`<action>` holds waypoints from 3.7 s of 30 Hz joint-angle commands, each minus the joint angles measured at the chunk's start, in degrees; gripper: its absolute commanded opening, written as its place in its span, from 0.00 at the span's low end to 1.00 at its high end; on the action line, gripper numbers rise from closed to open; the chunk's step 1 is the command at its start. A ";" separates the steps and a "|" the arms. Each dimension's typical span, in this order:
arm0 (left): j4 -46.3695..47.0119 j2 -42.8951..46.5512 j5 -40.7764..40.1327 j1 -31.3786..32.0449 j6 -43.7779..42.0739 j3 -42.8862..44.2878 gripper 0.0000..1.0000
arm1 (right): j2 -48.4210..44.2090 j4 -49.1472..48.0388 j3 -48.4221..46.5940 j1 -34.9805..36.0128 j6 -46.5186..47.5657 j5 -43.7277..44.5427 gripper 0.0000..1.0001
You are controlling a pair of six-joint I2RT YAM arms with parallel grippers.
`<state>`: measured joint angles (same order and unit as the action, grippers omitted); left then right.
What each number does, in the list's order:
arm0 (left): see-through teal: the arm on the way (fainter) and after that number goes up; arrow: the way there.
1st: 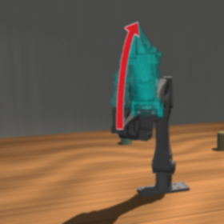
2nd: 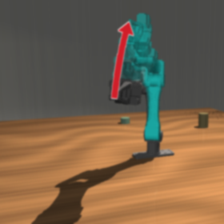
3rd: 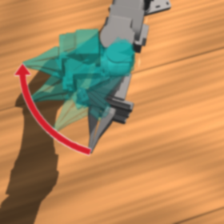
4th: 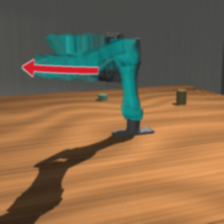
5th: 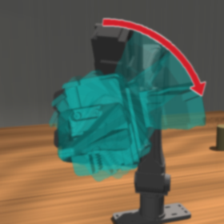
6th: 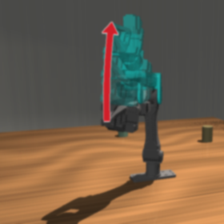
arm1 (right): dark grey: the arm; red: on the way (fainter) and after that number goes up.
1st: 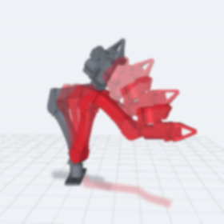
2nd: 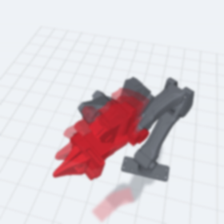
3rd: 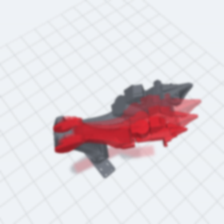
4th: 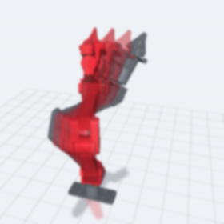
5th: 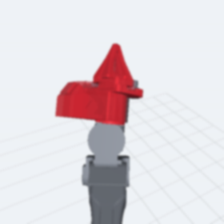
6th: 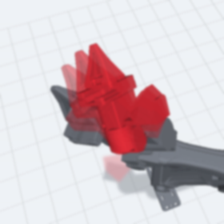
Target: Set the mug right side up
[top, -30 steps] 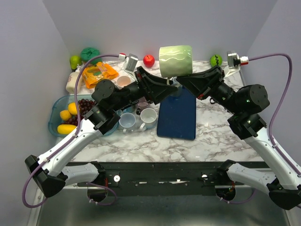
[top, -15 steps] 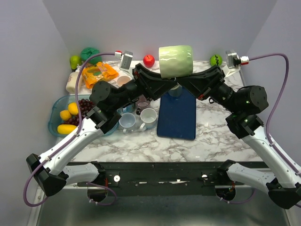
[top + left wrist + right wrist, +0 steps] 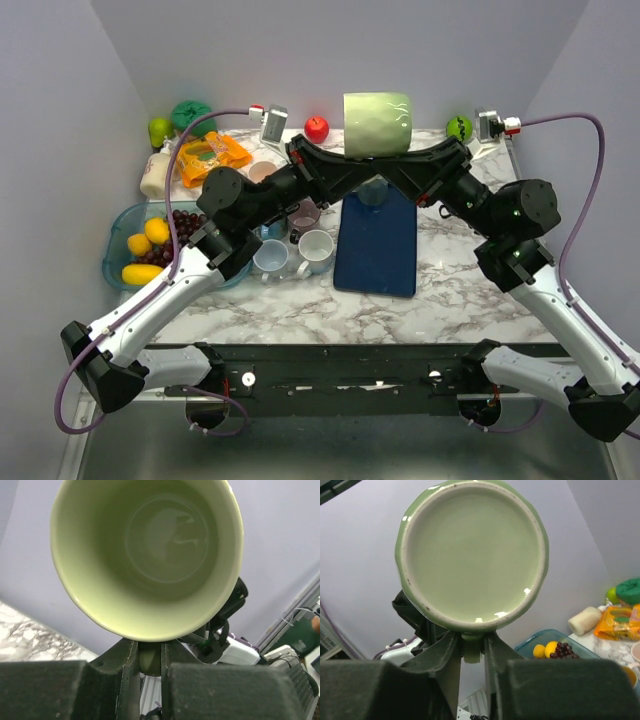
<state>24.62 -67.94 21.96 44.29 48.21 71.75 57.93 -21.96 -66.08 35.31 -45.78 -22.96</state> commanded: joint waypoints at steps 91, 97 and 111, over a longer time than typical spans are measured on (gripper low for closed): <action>-78.50 24.00 -54.92 18.02 0.23 -16.38 0.99 | 69.41 75.66 -50.19 -6.65 -31.56 54.69 0.88; -79.29 20.93 -55.53 18.02 -4.43 -10.84 0.99 | 73.46 76.53 -54.58 -7.10 -31.82 56.09 0.87; -75.60 18.11 -53.86 15.04 -14.63 -6.97 0.99 | 72.77 80.58 -51.26 -7.10 -33.85 54.69 0.82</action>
<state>-52.82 -49.10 -31.24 60.82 37.69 62.85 132.97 55.94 -121.75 28.27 -80.29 30.17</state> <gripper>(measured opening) 0.988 0.833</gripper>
